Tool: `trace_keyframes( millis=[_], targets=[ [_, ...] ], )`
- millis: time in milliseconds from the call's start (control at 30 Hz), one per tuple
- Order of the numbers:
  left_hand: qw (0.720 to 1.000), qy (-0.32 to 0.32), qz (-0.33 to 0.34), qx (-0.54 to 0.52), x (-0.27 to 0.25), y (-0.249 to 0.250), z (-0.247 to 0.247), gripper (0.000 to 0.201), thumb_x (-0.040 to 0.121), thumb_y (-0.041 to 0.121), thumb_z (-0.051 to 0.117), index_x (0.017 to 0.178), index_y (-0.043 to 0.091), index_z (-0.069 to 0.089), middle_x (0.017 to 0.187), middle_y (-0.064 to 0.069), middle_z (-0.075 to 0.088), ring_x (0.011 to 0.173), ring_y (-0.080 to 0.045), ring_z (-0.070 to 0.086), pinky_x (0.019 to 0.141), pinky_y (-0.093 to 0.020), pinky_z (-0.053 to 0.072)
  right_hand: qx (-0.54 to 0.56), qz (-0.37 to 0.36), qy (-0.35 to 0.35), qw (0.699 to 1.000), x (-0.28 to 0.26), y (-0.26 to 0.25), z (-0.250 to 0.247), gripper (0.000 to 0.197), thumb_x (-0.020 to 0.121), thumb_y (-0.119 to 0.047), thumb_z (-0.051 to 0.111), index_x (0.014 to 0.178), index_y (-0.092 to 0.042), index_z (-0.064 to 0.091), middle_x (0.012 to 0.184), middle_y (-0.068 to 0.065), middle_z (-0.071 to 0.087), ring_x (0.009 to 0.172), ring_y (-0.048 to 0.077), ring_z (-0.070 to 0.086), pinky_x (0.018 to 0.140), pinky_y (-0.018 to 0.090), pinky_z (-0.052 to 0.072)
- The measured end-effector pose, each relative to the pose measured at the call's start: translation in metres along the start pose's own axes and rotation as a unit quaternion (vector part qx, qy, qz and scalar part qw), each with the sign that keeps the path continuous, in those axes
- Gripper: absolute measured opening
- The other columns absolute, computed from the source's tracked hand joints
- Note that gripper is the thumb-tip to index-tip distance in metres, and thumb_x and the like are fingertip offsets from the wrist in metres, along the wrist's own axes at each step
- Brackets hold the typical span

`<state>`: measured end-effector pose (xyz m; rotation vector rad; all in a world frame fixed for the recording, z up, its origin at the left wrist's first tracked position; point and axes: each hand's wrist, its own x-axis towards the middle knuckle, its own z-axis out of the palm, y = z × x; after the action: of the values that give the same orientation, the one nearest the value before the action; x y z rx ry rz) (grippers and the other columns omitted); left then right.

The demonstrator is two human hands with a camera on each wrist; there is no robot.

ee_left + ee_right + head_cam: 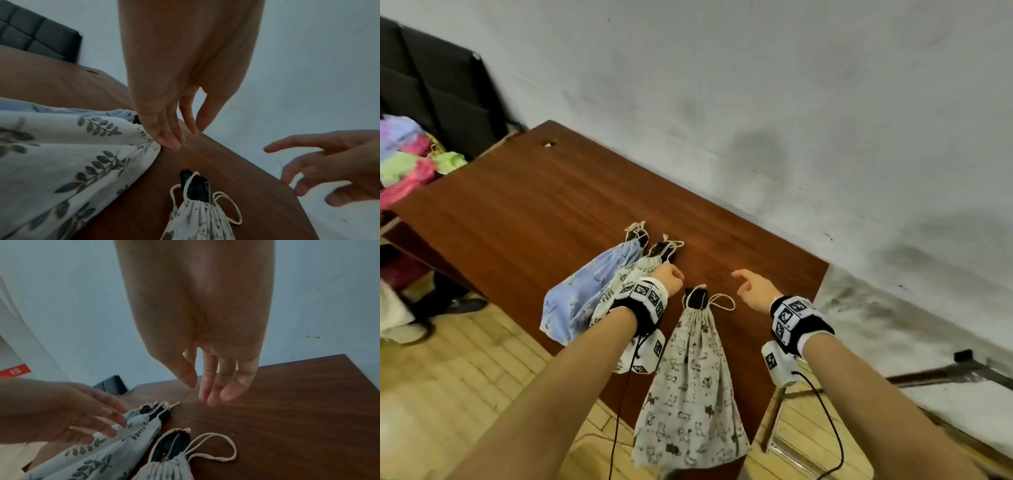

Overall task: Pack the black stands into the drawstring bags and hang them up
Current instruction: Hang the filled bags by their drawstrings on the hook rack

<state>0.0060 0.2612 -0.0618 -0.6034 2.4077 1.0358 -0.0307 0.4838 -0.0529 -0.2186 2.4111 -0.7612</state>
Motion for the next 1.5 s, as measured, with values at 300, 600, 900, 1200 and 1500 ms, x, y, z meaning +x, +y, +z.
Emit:
trace_keyframes(
  millis=[300, 600, 900, 1200, 1500],
  targets=[
    [0.991, -0.041, 0.001, 0.127, 0.064, 0.011, 0.031, 0.041, 0.086, 0.051, 0.059, 0.11, 0.019, 0.065, 0.111, -0.001, 0.064, 0.105, -0.02, 0.06, 0.092, -0.034, 0.049, -0.122, 0.018, -0.069, 0.99, 0.068, 0.02, 0.033, 0.052, 0.095, -0.013, 0.051, 0.142, -0.032, 0.041, 0.143, 0.014, 0.034, 0.125, 0.035, 0.047, 0.1, 0.038, 0.046],
    [0.969, -0.069, -0.008, 0.235, 0.094, 0.021, 0.055, 0.044, 0.085, 0.047, 0.063, 0.106, 0.008, 0.06, 0.112, -0.009, 0.061, 0.104, -0.026, 0.059, 0.083, -0.035, 0.051, -0.212, -0.019, -0.077, 0.974, 0.077, 0.033, 0.066, 0.037, 0.097, -0.02, 0.051, 0.133, -0.018, 0.044, 0.136, 0.014, 0.029, 0.122, 0.036, 0.038, 0.094, 0.045, 0.048],
    [0.986, -0.158, -0.054, 0.028, 0.099, 0.031, 0.053, 0.032, 0.084, 0.016, 0.064, 0.057, 0.008, 0.05, 0.064, -0.008, 0.048, 0.059, -0.019, 0.046, 0.065, -0.03, 0.038, -0.074, -0.004, -0.09, 0.993, 0.073, 0.014, 0.046, 0.022, 0.097, -0.035, 0.045, 0.094, -0.016, 0.056, 0.102, 0.007, 0.058, 0.105, 0.028, 0.052, 0.089, 0.045, 0.043],
    [0.894, -0.302, -0.025, -0.33, 0.023, 0.088, 0.01, 0.02, 0.064, 0.006, 0.049, 0.083, 0.003, 0.056, 0.073, -0.006, 0.06, 0.063, -0.016, 0.058, 0.061, -0.024, 0.05, 0.177, -0.074, -0.046, 0.98, 0.009, -0.013, -0.014, 0.026, 0.089, -0.015, 0.061, 0.069, -0.031, 0.064, 0.076, -0.009, 0.064, 0.073, 0.012, 0.06, 0.071, 0.036, 0.054],
    [0.862, -0.442, 0.129, -0.212, -0.084, 0.181, -0.038, 0.02, 0.07, 0.004, 0.044, 0.081, 0.012, 0.059, 0.07, -0.003, 0.051, 0.054, -0.017, 0.049, 0.067, -0.031, 0.047, 0.162, -0.132, 0.143, 0.967, -0.113, -0.051, -0.097, 0.023, 0.081, -0.017, 0.069, 0.086, -0.039, 0.066, 0.082, 0.007, 0.072, 0.073, 0.014, 0.067, 0.072, 0.034, 0.055]
  ],
)
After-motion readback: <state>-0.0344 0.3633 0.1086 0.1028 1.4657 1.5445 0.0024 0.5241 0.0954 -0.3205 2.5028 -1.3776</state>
